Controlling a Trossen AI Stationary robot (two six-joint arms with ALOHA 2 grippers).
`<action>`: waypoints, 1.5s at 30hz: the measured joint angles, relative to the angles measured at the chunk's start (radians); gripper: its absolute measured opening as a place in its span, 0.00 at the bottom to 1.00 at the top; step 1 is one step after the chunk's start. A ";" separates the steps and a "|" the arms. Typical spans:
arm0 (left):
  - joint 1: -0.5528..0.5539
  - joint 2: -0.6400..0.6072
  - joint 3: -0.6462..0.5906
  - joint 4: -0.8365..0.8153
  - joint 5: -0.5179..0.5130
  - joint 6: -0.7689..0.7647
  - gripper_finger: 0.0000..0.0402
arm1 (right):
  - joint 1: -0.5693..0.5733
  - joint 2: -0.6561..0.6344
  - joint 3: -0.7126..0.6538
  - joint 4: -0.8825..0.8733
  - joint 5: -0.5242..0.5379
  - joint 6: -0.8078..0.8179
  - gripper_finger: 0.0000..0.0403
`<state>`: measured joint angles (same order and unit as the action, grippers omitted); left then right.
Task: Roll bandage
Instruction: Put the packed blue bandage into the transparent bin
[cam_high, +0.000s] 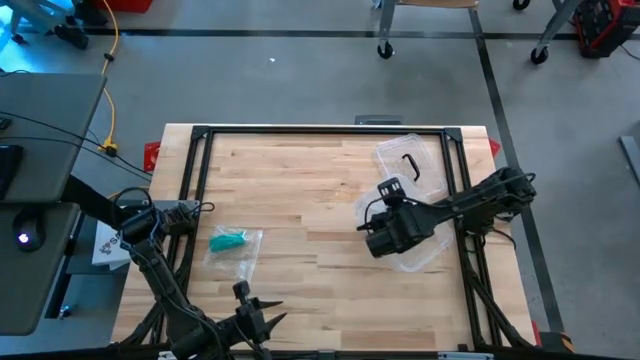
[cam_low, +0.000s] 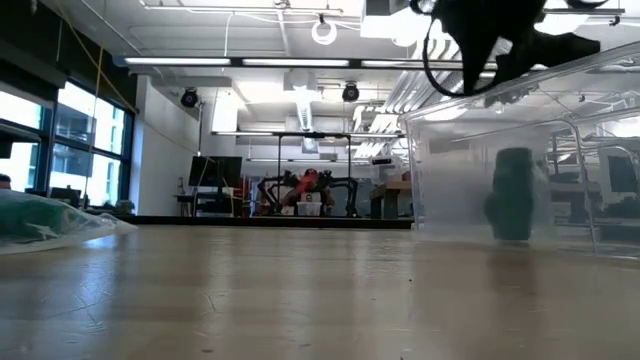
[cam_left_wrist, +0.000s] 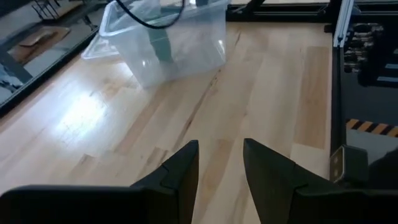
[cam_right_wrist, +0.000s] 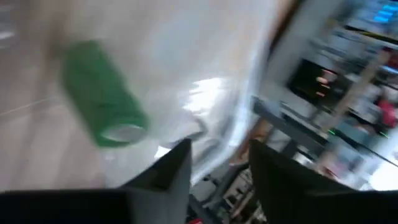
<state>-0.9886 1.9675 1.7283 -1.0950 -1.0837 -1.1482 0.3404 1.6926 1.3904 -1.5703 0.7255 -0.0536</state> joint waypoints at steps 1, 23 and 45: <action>0.000 0.000 0.000 0.000 0.004 0.000 0.30 | 0.007 -0.001 0.008 -0.003 0.034 0.022 0.39; 0.159 -0.146 -0.386 -0.239 0.670 -0.553 0.50 | 0.505 0.019 0.343 0.454 0.005 0.596 0.48; 0.287 -0.264 -0.788 0.429 0.758 -0.325 0.04 | 0.638 0.140 0.321 0.601 0.100 0.738 0.48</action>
<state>-0.7012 1.7031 0.9399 -0.6662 -0.3255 -1.4732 0.9781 1.8324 1.7111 -0.9694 0.8252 0.6843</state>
